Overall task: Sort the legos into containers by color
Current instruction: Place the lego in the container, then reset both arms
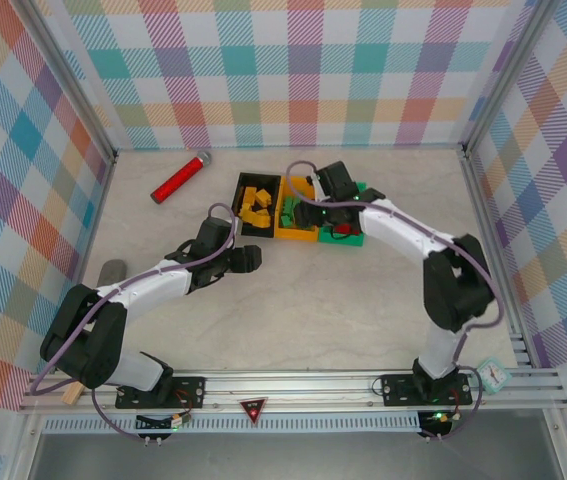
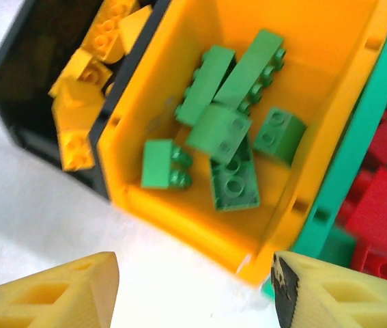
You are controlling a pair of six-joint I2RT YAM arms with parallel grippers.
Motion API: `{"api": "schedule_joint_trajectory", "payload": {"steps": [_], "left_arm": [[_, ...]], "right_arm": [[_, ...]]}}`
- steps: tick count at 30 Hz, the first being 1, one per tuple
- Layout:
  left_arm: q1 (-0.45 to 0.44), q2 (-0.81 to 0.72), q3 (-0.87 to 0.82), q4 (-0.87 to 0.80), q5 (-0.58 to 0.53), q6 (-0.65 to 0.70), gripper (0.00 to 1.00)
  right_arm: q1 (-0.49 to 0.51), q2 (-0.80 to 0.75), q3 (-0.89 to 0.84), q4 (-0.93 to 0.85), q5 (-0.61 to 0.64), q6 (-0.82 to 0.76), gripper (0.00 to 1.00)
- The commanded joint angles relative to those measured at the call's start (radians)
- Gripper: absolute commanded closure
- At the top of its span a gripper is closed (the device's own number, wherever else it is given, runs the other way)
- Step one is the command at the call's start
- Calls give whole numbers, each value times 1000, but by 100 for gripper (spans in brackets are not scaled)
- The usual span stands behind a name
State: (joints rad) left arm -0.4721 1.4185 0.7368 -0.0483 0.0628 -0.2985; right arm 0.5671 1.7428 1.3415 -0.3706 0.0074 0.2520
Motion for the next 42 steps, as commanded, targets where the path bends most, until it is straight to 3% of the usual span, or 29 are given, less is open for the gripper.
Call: {"api": "schedule_joint_trajectory", "payload": {"steps": [1, 9, 18, 22, 28, 34, 38, 42], "left_arm": [[10, -18, 7, 13, -1, 2, 28], [11, -35, 7, -7, -52, 15, 28], [12, -120, -47, 15, -158, 2, 28], [12, -179, -76, 12, -239, -2, 28], [12, -268, -119, 14, -356, -7, 28], [13, -327, -140, 4, -410, -11, 28], [13, -333, -149, 11, -431, -15, 28], [17, -308, -144, 9, -447, -22, 29]], "right_arm": [[40, -136, -120, 94, -4, -13, 38], [53, -526, -444, 141, 104, -28, 36], [44, -846, -567, -17, 338, -88, 23], [18, -901, -633, -16, 488, -99, 1], [-32, -920, -781, 174, 722, -113, 1], [-164, -825, -902, 522, 663, -251, 1], [-296, -618, -867, 605, 568, -205, 1], [-332, -441, -865, 824, 511, -233, 1]]}}
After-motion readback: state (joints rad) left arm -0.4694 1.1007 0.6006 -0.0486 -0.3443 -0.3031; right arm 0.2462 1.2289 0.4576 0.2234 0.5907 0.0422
